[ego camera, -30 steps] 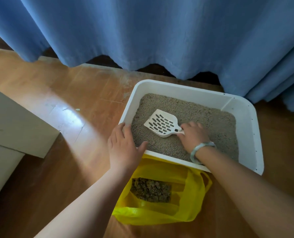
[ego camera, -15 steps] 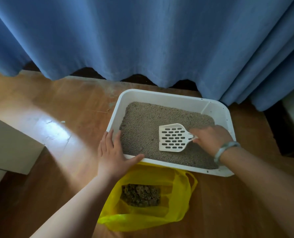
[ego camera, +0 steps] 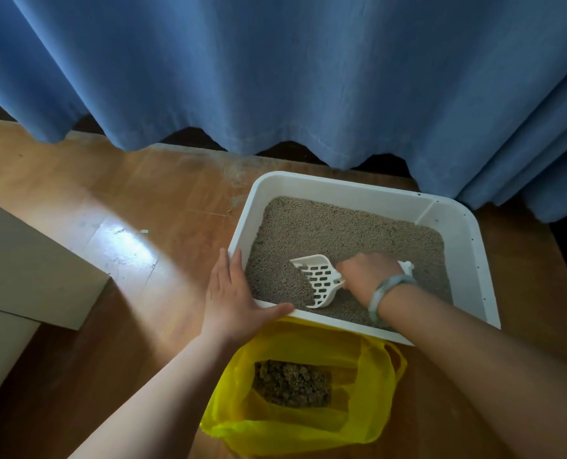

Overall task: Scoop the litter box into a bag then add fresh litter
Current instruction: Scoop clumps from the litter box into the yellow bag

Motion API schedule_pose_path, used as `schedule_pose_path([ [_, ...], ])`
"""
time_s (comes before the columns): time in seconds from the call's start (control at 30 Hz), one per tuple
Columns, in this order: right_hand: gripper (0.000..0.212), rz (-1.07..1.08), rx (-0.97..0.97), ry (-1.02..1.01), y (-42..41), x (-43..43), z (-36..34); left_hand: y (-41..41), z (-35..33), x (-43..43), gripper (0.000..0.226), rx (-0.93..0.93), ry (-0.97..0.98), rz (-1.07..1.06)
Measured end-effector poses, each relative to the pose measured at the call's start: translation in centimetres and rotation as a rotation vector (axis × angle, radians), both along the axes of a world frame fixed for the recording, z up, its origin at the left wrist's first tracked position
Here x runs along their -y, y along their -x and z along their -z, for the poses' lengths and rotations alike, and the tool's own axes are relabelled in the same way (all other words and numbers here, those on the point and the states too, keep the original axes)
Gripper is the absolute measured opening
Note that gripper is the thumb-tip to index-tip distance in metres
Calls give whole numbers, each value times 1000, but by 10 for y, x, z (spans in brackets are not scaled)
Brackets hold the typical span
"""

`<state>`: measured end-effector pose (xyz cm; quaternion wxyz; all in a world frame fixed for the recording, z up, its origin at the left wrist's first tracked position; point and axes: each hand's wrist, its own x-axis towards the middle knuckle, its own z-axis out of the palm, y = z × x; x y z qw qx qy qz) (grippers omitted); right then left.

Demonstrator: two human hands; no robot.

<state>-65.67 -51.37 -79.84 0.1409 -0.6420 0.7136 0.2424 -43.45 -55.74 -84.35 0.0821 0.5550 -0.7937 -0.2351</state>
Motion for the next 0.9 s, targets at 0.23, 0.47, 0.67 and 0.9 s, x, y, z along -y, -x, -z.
schedule_pose_path([
  [0.23,19,55,111,77,-27,21,25,-2,-1,-1,140,-22,34,-2],
  [0.47,25,126,365,186,-22,12,30,-2,-1,-1,141,-49,27,1],
  [0.67,37,336,600,278,-12,-10,34,0,-6,-7,137,-46,30,-25],
  [0.9,37,426,633,454,4,-19,34,2,-11,-10,134,12,-16,-80],
])
